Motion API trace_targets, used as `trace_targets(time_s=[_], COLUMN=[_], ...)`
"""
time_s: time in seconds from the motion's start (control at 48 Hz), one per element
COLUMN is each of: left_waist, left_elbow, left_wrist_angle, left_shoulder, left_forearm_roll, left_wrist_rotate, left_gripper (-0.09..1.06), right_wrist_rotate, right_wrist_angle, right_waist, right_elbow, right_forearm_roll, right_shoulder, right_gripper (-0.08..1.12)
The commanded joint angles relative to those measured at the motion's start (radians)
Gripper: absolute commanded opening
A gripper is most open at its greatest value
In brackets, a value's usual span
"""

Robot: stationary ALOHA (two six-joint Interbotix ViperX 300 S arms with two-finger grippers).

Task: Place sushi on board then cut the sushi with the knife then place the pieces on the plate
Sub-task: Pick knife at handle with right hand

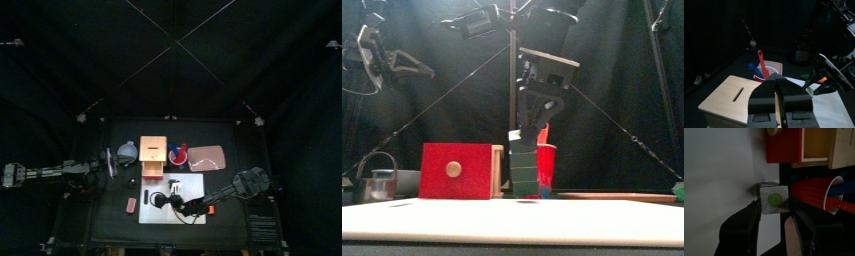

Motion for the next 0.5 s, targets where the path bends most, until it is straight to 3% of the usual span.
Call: trace_targets(time_s=[0.021,0.312,0.5], left_waist=[-0.014,-0.058,-0.061], left_elbow=[-0.014,-0.009,-0.011], left_wrist_angle=[-0.009,-0.009,-0.009], left_shoulder=[0.003,0.003,0.003], left_forearm_roll=[0.000,-0.003,-0.023], left_wrist_rotate=[-0.003,-0.005,-0.003], left_gripper=[0.29,0.28,0.28], right_wrist_rotate=[0.006,0.005,0.005], right_wrist_angle=[0.006,0.002,0.003], right_waist=[0.015,0.055,0.069], right_elbow=[-0.029,-0.077,-0.095], right_forearm_roll=[0.025,0.103,0.143], right_shoulder=[-0.020,0.020,0.020], right_gripper=[0.71,0.84,0.99])
